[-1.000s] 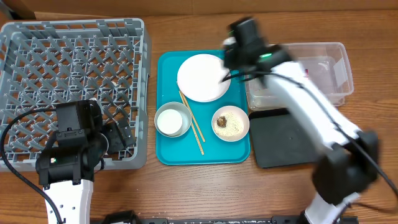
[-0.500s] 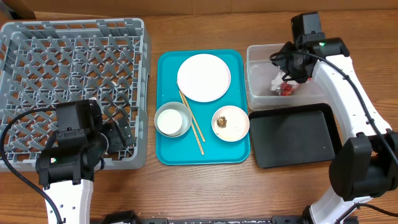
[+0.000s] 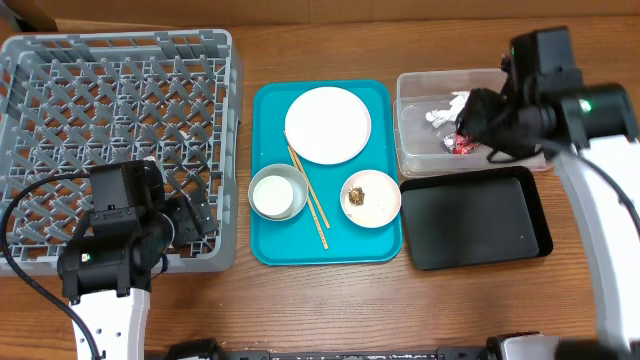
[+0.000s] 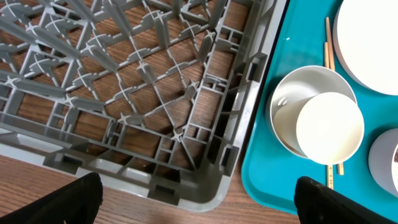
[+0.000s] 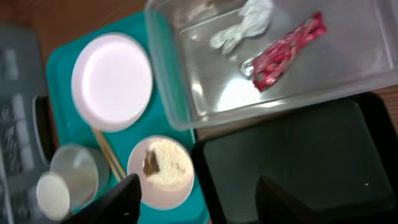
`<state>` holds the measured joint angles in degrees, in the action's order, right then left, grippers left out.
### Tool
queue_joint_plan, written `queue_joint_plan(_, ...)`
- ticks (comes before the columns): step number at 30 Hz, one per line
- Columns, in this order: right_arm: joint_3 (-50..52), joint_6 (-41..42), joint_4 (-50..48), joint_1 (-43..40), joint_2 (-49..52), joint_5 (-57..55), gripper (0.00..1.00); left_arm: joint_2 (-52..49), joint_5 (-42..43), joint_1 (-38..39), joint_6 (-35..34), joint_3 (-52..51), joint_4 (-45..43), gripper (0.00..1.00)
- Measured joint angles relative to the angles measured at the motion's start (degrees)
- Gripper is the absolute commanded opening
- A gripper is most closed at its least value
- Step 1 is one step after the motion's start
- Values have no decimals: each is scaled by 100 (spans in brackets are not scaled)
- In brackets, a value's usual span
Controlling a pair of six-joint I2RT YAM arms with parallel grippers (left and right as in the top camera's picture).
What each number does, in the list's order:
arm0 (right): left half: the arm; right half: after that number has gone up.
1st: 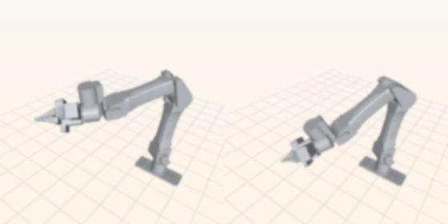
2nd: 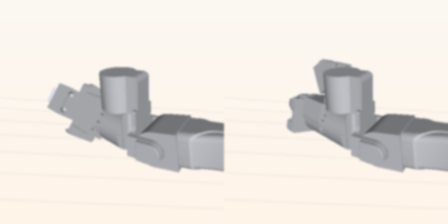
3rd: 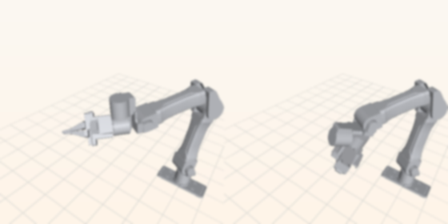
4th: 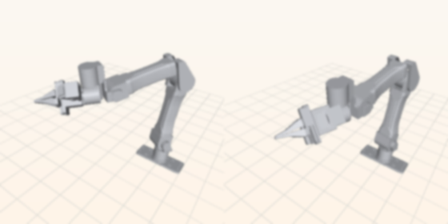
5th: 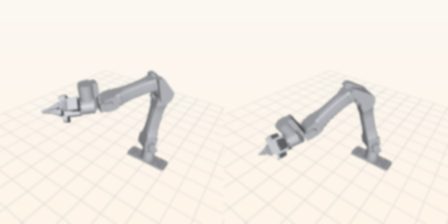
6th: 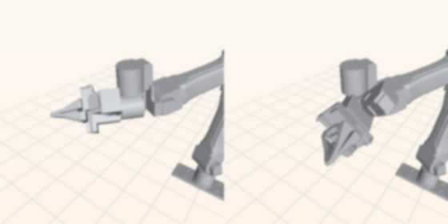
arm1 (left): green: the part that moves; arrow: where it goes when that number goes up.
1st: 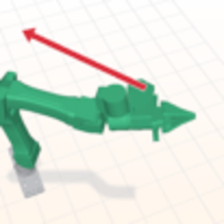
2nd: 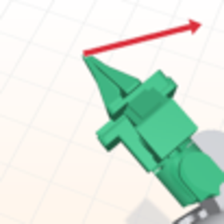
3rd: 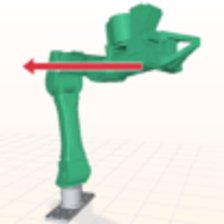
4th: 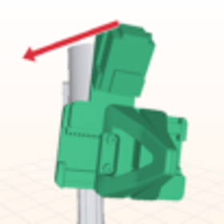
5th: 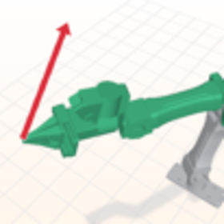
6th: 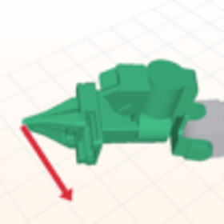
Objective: Sort waste into correct bins and load items into the dishwasher
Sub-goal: 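Drop the white tissue into the clear bin with the right gripper, then grasp the rim of the small rice plate with the right gripper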
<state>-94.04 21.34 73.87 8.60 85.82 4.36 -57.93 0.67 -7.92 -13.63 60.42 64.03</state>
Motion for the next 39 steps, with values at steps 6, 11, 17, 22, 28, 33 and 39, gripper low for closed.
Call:
queue_joint_plan(6,1047,-693,-479,1261,-498,212,64,0,0,0,0,0,4,100)
queue_joint_plan(11,1971,-942,-1390,2323,-216,273,62,0,0,0,0,0,4,100)
queue_joint_plan(17,2424,-1023,-2306,3049,492,251,58,0,0,0,0,0,9,100)
queue_joint_plan(22,2470,-1062,-2693,3110,1137,164,49,0,2,0,0,0,11,100)
queue_joint_plan(28,2479,-1067,-2811,3115,1757,291,34,0,0,0,0,0,26,100)
queue_joint_plan(33,2494,-1067,-2820,3115,1969,380,18,0,2,0,0,0,26,100)
queue_joint_plan(39,2481,-1064,-2813,3115,1945,330,4,0,0,0,0,0,26,100)
